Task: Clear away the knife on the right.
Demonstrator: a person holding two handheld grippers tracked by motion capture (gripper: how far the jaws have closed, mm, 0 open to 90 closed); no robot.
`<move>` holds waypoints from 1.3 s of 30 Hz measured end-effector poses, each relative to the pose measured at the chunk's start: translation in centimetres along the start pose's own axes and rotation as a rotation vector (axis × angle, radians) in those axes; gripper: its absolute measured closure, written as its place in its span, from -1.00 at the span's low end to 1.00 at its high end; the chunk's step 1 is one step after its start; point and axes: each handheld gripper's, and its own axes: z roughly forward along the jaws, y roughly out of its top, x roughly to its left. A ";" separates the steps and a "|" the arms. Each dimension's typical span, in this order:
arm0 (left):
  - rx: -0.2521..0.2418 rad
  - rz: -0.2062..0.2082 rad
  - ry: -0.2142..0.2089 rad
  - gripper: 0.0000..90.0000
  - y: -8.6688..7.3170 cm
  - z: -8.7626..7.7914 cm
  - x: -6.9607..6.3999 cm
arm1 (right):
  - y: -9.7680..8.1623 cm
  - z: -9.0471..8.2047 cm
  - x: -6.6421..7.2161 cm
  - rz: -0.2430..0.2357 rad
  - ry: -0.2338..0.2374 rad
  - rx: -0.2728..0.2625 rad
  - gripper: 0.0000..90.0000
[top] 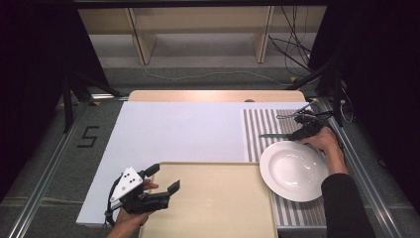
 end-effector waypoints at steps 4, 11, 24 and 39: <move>-0.003 0.001 0.000 -0.72 0.0 0.0 0.0 | -0.1 0.3 0.0 -0.015 -0.017 0.016 -0.44; -0.001 0.003 -0.001 -0.72 0.0 0.0 0.0 | 0.1 0.5 -0.3 -0.013 -0.028 0.016 -0.45; 0.001 0.001 -0.003 -0.72 0.0 0.0 0.0 | 0.4 0.3 0.0 -0.013 0.029 0.060 -0.12; 0.001 0.005 -0.003 -0.72 0.0 0.0 -0.1 | 0.7 0.1 0.5 -0.015 0.090 0.084 0.46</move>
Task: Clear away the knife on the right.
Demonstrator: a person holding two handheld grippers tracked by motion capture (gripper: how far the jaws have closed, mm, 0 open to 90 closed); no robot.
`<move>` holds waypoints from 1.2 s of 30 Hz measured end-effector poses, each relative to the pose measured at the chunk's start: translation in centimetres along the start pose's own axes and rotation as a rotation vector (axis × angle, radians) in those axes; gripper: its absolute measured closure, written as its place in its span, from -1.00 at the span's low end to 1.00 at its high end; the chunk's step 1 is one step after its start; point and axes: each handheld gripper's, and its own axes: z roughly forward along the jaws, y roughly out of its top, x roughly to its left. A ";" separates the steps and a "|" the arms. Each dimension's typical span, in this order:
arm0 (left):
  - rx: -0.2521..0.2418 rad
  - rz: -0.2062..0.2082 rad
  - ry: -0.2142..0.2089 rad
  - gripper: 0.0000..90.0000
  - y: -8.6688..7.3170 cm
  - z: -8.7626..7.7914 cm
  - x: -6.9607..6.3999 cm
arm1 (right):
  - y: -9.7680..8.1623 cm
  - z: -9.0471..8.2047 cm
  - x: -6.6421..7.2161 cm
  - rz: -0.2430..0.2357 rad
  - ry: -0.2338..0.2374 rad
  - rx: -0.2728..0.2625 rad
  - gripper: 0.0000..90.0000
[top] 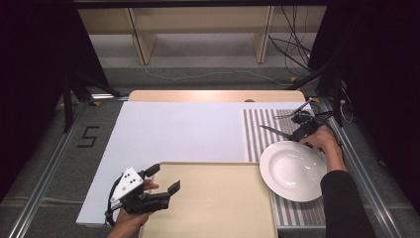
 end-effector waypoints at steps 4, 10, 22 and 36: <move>0.000 -0.003 0.000 -0.72 0.0 0.0 0.0 | 0.1 0.0 0.3 -0.025 0.009 0.007 0.65; 0.001 -0.003 0.000 -0.72 0.0 0.0 0.0 | 0.2 -0.1 0.6 -0.047 -0.001 0.015 0.72; 0.003 0.000 0.005 -0.72 0.0 0.0 0.0 | -0.1 -0.9 0.7 -0.131 -0.073 -0.046 0.73; 0.006 0.000 0.011 -0.72 0.0 0.1 0.1 | -0.2 -6.2 2.4 -0.172 -0.101 -0.276 0.73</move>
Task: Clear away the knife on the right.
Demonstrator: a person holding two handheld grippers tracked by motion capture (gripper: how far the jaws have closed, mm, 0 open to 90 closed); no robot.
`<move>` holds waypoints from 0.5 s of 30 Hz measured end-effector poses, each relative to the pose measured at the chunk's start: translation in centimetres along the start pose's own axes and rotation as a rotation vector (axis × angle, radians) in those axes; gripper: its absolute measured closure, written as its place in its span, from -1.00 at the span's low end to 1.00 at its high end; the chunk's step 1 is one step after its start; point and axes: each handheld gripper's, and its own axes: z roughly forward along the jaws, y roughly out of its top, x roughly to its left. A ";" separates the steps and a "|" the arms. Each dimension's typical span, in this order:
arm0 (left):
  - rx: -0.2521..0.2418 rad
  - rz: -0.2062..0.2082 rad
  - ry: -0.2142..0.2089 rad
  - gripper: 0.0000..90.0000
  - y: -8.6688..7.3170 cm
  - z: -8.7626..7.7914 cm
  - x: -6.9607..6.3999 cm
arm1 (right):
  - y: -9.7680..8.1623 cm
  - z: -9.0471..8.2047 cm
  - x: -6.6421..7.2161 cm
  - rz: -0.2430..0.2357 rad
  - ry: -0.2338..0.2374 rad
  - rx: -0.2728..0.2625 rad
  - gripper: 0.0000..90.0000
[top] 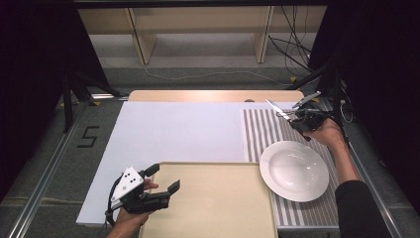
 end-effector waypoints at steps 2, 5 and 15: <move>0.001 0.000 0.001 -0.72 0.0 0.0 0.0 | 0.2 -0.6 0.8 -0.008 0.011 -0.021 0.73; 0.001 0.001 0.002 -0.72 0.0 0.0 0.0 | 0.3 -1.4 2.0 -0.016 0.022 -0.054 0.73; 0.001 -0.001 0.005 -0.72 0.0 0.0 -0.1 | 0.1 -3.2 5.6 -0.046 0.077 -0.173 0.73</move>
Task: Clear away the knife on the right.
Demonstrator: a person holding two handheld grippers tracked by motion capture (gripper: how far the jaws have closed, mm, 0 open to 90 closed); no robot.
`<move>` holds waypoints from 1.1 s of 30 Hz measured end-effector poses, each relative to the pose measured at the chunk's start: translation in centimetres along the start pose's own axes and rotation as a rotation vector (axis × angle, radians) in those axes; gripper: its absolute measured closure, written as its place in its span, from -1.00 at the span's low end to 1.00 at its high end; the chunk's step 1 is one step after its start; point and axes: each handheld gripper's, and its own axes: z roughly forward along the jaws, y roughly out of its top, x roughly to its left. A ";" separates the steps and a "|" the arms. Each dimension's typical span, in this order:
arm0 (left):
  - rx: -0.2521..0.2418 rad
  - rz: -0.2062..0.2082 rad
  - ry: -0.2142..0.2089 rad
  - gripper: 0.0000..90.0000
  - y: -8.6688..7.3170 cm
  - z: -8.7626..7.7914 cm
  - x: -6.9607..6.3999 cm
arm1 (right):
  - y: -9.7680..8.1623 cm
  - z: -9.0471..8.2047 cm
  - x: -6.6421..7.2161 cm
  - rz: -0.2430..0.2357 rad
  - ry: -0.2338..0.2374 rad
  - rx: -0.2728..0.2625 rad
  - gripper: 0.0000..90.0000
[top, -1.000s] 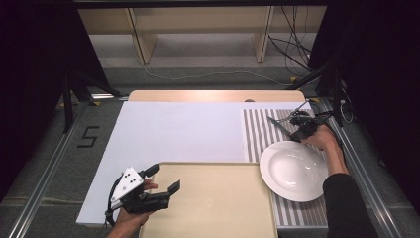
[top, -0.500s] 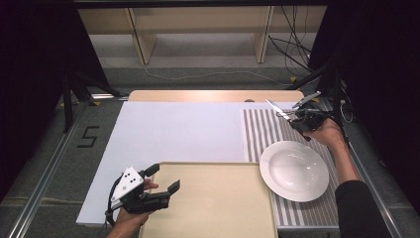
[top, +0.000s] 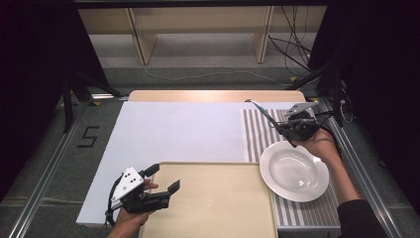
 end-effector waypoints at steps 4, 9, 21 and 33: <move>-0.002 -0.002 0.000 -0.72 0.0 -0.1 0.1 | 0.2 -0.4 1.0 0.016 0.030 -0.032 0.73; -0.003 0.000 -0.002 -0.72 0.0 -0.1 0.1 | 0.5 -0.9 2.3 0.044 0.066 -0.069 0.73; -0.009 0.003 -0.002 -0.72 0.1 -0.2 0.0 | 0.3 -1.1 7.7 0.023 0.157 -0.100 0.73; -0.008 0.007 -0.003 -0.72 0.1 -0.2 -0.1 | -1.9 -1.8 10.9 0.033 0.201 -0.092 0.73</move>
